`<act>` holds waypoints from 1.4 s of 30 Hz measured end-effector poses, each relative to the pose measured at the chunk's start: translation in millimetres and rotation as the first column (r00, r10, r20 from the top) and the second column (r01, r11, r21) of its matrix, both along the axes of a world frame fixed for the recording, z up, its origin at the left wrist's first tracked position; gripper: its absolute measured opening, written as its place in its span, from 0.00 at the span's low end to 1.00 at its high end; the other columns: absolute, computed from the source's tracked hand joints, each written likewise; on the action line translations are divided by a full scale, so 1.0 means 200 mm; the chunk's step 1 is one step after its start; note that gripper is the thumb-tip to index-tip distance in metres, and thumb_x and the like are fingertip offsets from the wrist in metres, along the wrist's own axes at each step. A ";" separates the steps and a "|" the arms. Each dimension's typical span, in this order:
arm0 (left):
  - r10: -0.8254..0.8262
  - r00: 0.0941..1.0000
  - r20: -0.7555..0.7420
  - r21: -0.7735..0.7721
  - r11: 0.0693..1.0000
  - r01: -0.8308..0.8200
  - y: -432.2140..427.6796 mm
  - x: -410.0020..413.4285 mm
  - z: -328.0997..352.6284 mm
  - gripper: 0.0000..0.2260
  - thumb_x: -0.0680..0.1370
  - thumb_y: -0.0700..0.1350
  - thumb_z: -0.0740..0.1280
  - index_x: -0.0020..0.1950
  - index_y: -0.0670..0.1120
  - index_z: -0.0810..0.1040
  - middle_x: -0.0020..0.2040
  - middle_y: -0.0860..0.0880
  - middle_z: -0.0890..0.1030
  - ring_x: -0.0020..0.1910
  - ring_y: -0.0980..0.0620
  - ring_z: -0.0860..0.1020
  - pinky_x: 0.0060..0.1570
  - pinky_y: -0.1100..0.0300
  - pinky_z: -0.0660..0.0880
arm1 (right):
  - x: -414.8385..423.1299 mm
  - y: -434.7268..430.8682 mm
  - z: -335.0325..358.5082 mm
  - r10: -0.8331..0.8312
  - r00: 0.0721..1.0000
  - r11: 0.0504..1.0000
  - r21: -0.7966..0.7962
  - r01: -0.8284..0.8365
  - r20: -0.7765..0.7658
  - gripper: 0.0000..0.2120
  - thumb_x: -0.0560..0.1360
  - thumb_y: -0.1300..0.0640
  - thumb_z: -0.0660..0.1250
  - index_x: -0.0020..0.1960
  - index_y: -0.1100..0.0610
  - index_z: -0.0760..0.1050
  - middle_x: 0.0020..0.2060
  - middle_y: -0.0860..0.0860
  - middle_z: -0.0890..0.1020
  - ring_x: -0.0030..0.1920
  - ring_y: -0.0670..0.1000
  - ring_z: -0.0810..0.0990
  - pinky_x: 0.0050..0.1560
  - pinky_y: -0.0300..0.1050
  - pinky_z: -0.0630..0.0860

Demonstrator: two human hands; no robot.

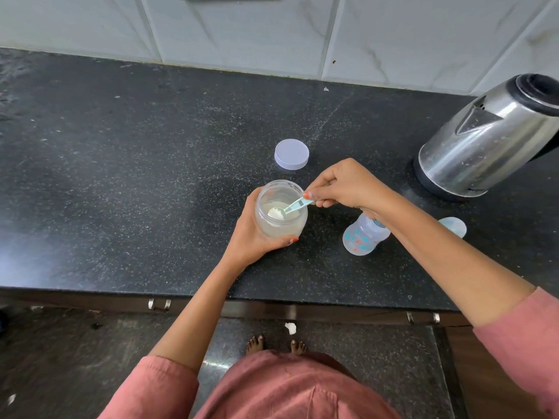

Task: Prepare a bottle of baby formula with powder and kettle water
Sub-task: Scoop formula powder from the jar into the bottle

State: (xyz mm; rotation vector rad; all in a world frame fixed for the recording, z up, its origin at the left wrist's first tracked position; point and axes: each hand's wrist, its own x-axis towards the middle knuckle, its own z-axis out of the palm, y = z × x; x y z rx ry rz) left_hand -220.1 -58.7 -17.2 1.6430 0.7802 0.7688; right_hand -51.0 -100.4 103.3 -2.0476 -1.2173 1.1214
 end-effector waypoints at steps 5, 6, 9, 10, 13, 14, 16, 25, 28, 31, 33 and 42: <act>0.003 1.000 -0.011 0.004 1.000 -0.003 0.00 0.00 0.00 0.37 0.56 0.53 0.76 0.61 0.64 0.63 0.63 0.60 0.70 0.62 0.65 0.70 0.57 0.74 0.65 | 0.02 -0.03 -0.02 -0.092 0.989 0.996 -0.003 0.092 -0.112 0.06 0.71 0.64 0.69 0.48 0.64 0.80 0.32 0.51 0.81 0.27 0.40 0.78 0.31 0.28 0.75; 0.003 1.000 -0.013 0.002 1.000 -0.003 0.00 0.00 0.00 0.37 0.56 0.53 0.76 0.60 0.64 0.62 0.62 0.61 0.70 0.61 0.67 0.69 0.57 0.75 0.65 | 0.02 -0.03 -0.03 -0.099 0.987 0.995 0.000 0.100 -0.124 0.07 0.72 0.64 0.69 0.49 0.64 0.80 0.32 0.51 0.80 0.26 0.39 0.78 0.30 0.28 0.75; 0.002 1.000 -0.019 0.001 1.000 -0.002 0.00 0.00 0.00 0.37 0.56 0.53 0.75 0.60 0.63 0.62 0.61 0.62 0.69 0.60 0.69 0.69 0.56 0.77 0.64 | 0.02 -0.04 -0.03 -0.082 0.993 0.996 0.034 0.085 -0.082 0.06 0.72 0.63 0.69 0.48 0.64 0.80 0.31 0.51 0.80 0.27 0.41 0.77 0.32 0.28 0.75; 0.002 1.000 -0.019 0.002 1.000 -0.002 0.00 0.00 0.00 0.37 0.56 0.53 0.75 0.61 0.63 0.62 0.61 0.62 0.69 0.60 0.70 0.69 0.56 0.76 0.64 | 0.01 -0.03 -0.03 -0.047 0.999 0.997 0.065 0.048 -0.019 0.05 0.72 0.63 0.69 0.47 0.63 0.81 0.31 0.50 0.80 0.28 0.41 0.76 0.33 0.29 0.75; 0.002 1.000 -0.020 0.004 1.000 -0.002 0.00 0.00 0.00 0.37 0.56 0.54 0.76 0.61 0.63 0.62 0.62 0.62 0.69 0.60 0.69 0.69 0.57 0.76 0.64 | -0.05 -0.01 -0.02 0.108 0.954 0.974 0.162 -0.157 0.279 0.04 0.71 0.61 0.70 0.43 0.60 0.82 0.31 0.48 0.80 0.29 0.40 0.75 0.35 0.30 0.71; 0.002 1.000 -0.019 0.003 1.000 -0.002 0.00 0.00 0.00 0.37 0.56 0.54 0.75 0.61 0.63 0.62 0.62 0.62 0.69 0.60 0.69 0.69 0.57 0.76 0.64 | -0.08 0.00 -0.02 0.153 0.920 0.960 0.167 -0.225 0.361 0.04 0.71 0.60 0.69 0.43 0.60 0.82 0.34 0.49 0.81 0.31 0.40 0.75 0.36 0.33 0.71; 0.005 1.000 -0.025 -0.011 1.000 -0.005 0.00 0.00 0.00 0.37 0.56 0.55 0.75 0.60 0.65 0.62 0.61 0.63 0.69 0.60 0.69 0.70 0.56 0.75 0.66 | -0.13 0.02 -0.03 0.252 0.823 0.925 0.123 -0.359 0.509 0.05 0.73 0.59 0.67 0.45 0.59 0.81 0.42 0.51 0.83 0.39 0.46 0.77 0.41 0.41 0.70; 0.002 1.000 -0.020 -0.059 0.998 -0.003 0.00 -0.01 0.00 0.39 0.56 0.53 0.76 0.61 0.66 0.60 0.60 0.63 0.71 0.59 0.66 0.72 0.54 0.72 0.69 | -0.22 0.09 -0.08 0.502 0.443 0.767 -0.145 -0.625 0.742 0.06 0.73 0.63 0.64 0.45 0.59 0.80 0.48 0.54 0.82 0.48 0.56 0.79 0.42 0.45 0.68; 0.003 1.000 -0.023 -0.065 0.998 -0.005 0.00 -0.01 0.00 0.39 0.55 0.53 0.76 0.60 0.67 0.61 0.60 0.63 0.71 0.60 0.66 0.72 0.55 0.71 0.69 | -0.23 0.12 -0.06 0.561 0.433 0.744 -0.200 -0.638 0.706 0.05 0.72 0.65 0.64 0.40 0.59 0.78 0.41 0.51 0.79 0.42 0.54 0.77 0.39 0.44 0.67; 0.004 1.000 -0.023 -0.073 0.997 -0.006 0.00 0.00 0.00 0.38 0.55 0.54 0.75 0.60 0.67 0.60 0.60 0.62 0.71 0.58 0.67 0.72 0.54 0.73 0.69 | -0.24 0.14 -0.06 0.621 0.483 0.735 -0.244 -0.632 0.618 0.15 0.70 0.68 0.62 0.27 0.56 0.69 0.28 0.45 0.71 0.31 0.50 0.69 0.30 0.42 0.63; 0.005 1.000 -0.021 -0.077 0.997 -0.006 0.00 0.00 0.00 0.38 0.55 0.54 0.75 0.60 0.67 0.61 0.59 0.62 0.72 0.58 0.68 0.72 0.53 0.74 0.69 | -0.24 0.16 -0.06 0.649 0.517 0.730 -0.265 -0.630 0.557 0.18 0.68 0.70 0.62 0.24 0.54 0.66 0.25 0.44 0.68 0.27 0.47 0.66 0.28 0.40 0.63; -0.006 1.000 -0.004 -0.052 0.999 0.006 -0.01 -0.01 0.02 0.37 0.56 0.53 0.76 0.60 0.64 0.61 0.59 0.60 0.71 0.57 0.70 0.72 0.51 0.77 0.67 | -0.17 0.16 -0.03 0.662 0.635 0.734 -0.172 -0.657 0.397 0.06 0.70 0.66 0.67 0.43 0.65 0.82 0.35 0.52 0.82 0.28 0.42 0.72 0.30 0.26 0.66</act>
